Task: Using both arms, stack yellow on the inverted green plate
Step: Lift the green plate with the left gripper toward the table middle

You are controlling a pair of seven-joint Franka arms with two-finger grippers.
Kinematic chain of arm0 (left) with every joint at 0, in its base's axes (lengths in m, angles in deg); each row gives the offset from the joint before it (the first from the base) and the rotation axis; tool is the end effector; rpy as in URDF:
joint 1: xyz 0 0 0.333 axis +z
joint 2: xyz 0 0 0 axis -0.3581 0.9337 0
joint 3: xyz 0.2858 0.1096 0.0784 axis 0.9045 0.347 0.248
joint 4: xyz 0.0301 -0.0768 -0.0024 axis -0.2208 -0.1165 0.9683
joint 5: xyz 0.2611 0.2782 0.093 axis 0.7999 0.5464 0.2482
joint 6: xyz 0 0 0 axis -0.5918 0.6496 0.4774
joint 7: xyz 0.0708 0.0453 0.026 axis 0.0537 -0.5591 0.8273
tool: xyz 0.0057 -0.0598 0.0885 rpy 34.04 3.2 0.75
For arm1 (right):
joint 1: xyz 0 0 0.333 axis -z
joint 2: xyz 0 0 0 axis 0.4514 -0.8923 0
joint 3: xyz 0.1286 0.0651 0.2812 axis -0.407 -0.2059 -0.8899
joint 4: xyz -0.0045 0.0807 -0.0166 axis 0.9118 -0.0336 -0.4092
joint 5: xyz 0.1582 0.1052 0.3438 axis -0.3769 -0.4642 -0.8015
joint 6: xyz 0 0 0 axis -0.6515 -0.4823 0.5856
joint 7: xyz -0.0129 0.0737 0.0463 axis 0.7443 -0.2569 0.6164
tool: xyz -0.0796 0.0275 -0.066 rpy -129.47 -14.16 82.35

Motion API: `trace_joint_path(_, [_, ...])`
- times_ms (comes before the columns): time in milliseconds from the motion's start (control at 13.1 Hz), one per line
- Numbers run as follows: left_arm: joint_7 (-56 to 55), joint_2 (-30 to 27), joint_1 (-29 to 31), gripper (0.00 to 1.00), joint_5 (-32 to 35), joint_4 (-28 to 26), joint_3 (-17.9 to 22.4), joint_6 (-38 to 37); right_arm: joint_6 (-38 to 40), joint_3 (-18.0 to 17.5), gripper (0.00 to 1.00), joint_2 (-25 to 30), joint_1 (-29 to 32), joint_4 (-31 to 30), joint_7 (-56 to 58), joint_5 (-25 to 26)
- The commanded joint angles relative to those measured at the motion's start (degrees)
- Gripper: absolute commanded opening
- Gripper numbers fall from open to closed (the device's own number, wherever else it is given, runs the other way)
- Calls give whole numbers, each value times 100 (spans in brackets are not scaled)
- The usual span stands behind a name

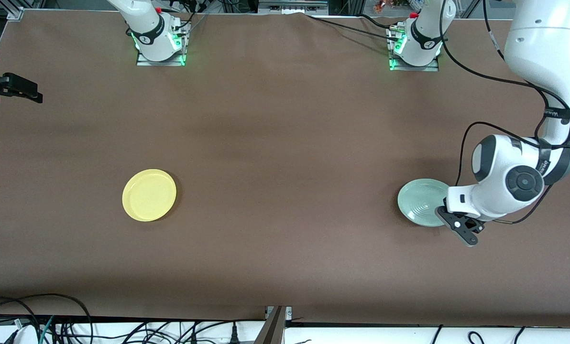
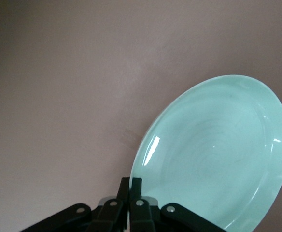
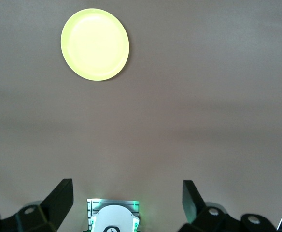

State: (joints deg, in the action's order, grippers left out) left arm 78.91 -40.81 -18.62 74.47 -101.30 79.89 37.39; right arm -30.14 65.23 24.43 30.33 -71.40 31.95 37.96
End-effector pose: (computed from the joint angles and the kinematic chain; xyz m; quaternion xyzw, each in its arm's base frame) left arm 0.7036 -0.0479 0.3025 -0.8866 0.4568 0.0099 0.0724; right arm 0.5453 -0.0527 0.6067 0.9950 0.0252 -0.0954 0.0141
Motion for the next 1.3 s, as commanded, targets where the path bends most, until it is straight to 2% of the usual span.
trace_joint_path(0, [-105, -29, -656, 0, 624, 644, 94, -772, 54, -3, 100, -46, 29, 114, 77, -94])
trace_joint_path(383, [-1536, -29, -1974, 0, 2048, 1225, 85, -2020, 54, -3, 100, -46, 29, 114, 77, -94])
trace_joint_path(536, [-1949, -20, -2616, 0, 2478, 1269, 146, -2442, 54, -3, 100, -46, 38, 114, 77, -94])
trace_joint_path(689, [-2486, 6, -3090, 0, 3277, 1261, 120, -2567, 54, -3, 100, -46, 38, 114, 77, -94])
trace_joint_path(919, [-3818, 375, -3917, 0, 4541, 1252, 156, -3171, 54, -3, 100, -46, 46, 114, 86, -94])
trace_joint_path(1072, [-4568, 655, -4251, 0, 4731, 1261, 216, -3427, 45, -3, 100, -46, 55, 114, 95, -94])
trace_joint_path(1225, [-5314, 945, -4682, 0, 5212, 1261, 480, -3709, 10, 6, 100, -54, 73, 114, 121, -120])
